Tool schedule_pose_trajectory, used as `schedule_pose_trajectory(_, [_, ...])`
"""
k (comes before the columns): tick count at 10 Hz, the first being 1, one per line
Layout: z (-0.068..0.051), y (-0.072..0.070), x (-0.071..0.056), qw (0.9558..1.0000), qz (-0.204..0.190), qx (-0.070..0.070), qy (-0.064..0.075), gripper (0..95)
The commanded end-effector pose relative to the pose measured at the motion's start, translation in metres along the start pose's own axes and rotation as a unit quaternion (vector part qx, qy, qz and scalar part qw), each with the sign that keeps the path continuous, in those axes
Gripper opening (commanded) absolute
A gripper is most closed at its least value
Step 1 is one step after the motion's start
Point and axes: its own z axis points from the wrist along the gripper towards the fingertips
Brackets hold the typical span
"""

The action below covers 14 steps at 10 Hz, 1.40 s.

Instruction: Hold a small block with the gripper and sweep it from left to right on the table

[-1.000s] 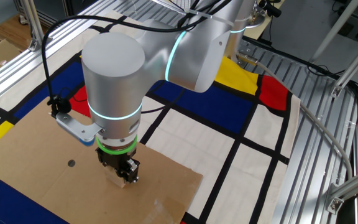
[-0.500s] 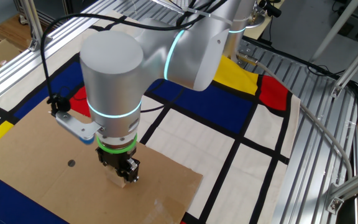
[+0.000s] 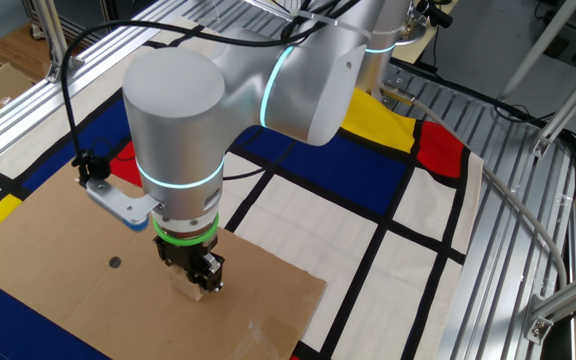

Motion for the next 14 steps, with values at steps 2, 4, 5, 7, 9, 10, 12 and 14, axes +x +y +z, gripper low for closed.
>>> schedule_pose_trajectory(2, [-0.0008,-0.0002,-0.0003,1.0,0.0,-0.004,0.0,0.0])
schedule_pose_trajectory(4, [-0.0009,-0.0003,-0.0002,1.0,0.001,-0.005,0.0,0.0])
schedule_pose_trajectory(5, [-0.0011,-0.0004,-0.0001,1.0,0.001,-0.006,0.0,0.0])
schedule_pose_trajectory(7, [-0.0013,-0.0006,0.0,1.0,0.001,-0.007,0.0,0.0])
schedule_pose_trajectory(9, [-0.0016,-0.0009,0.0003,1.0,0.002,-0.009,0.001,0.0])
schedule_pose_trajectory(10, [-0.0017,-0.001,0.0004,1.0,0.003,-0.01,0.0,0.0])
schedule_pose_trajectory(12, [-0.0017,-0.001,0.0004,0.9999,0.003,-0.01,0.001,0.0])
schedule_pose_trajectory(14, [-0.0017,-0.001,0.0004,0.9999,0.004,-0.01,0.001,0.0])
